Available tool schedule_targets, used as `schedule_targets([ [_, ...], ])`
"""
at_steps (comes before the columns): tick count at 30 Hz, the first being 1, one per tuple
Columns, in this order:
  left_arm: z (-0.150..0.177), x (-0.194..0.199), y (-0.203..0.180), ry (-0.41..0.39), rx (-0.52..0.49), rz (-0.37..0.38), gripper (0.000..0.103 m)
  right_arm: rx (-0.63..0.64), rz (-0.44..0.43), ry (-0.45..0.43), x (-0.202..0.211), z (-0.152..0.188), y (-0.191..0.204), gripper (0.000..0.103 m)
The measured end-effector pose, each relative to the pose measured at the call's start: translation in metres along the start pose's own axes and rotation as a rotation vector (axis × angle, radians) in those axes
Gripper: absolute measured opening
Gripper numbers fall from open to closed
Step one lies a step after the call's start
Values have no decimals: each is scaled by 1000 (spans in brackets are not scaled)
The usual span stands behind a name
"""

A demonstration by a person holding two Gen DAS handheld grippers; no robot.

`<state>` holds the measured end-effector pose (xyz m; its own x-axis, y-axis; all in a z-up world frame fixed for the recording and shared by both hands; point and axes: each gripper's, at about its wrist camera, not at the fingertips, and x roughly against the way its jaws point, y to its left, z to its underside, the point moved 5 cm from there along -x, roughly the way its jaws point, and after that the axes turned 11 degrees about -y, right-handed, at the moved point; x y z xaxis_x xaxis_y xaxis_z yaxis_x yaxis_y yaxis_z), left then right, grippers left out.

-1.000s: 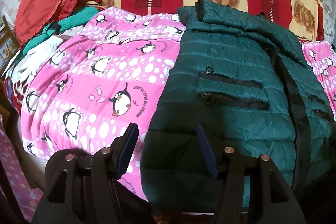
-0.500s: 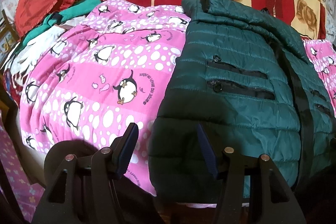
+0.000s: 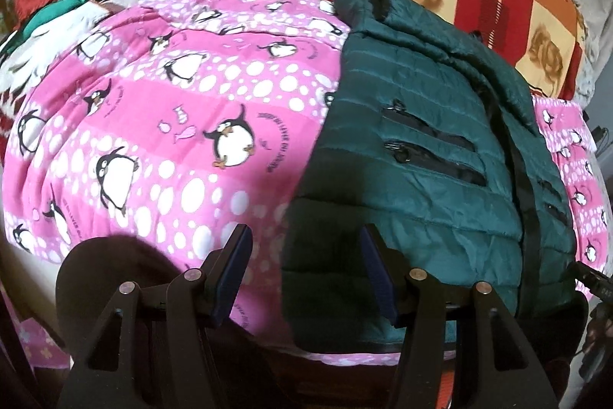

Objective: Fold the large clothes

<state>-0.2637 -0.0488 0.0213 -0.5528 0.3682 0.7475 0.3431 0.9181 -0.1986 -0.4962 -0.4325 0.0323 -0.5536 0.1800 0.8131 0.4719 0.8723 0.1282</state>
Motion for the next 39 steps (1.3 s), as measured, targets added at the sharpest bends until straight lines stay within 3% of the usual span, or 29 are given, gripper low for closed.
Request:
schedule_targets([
  [7, 24, -22, 5, 129, 66, 70, 35, -29, -8, 33, -9, 3, -13, 94],
  [14, 31, -31, -2, 139, 53, 75, 43, -39, -68, 78, -18, 10, -14, 98],
  [19, 32, -31, 0, 139, 65, 92, 44, 22, -81, 105, -16, 17, -16, 98],
  [21, 32, -33, -1, 133, 64, 90, 45, -29, -52, 101, -16, 16, -29, 98],
  [25, 31, -34, -2, 131, 59, 80, 46, -142, -73, 111, -19, 20, -51, 98],
  [30, 32, -35, -5, 127, 66, 71, 50, -125, -95, 108, -23, 22, -49, 99],
  [33, 32, -34, -6, 119, 65, 65, 50, -127, -171, 91, -23, 22, -36, 93],
  [34, 33, -34, -6, 121, 66, 68, 50, -128, -192, 89, -24, 23, -32, 87],
  [35, 33, -33, -5, 123, 66, 71, 46, -116, -184, 84, -24, 23, -29, 84],
  [36, 33, -32, -6, 124, 69, 81, 32, -92, -176, 76, -24, 23, -25, 82],
  [38, 32, -26, -7, 109, 63, 87, 13, -51, -180, 59, -21, 22, -22, 56],
  [39, 30, -22, -10, 92, 41, 65, 1, -36, -185, 48, -18, 20, -19, 48],
])
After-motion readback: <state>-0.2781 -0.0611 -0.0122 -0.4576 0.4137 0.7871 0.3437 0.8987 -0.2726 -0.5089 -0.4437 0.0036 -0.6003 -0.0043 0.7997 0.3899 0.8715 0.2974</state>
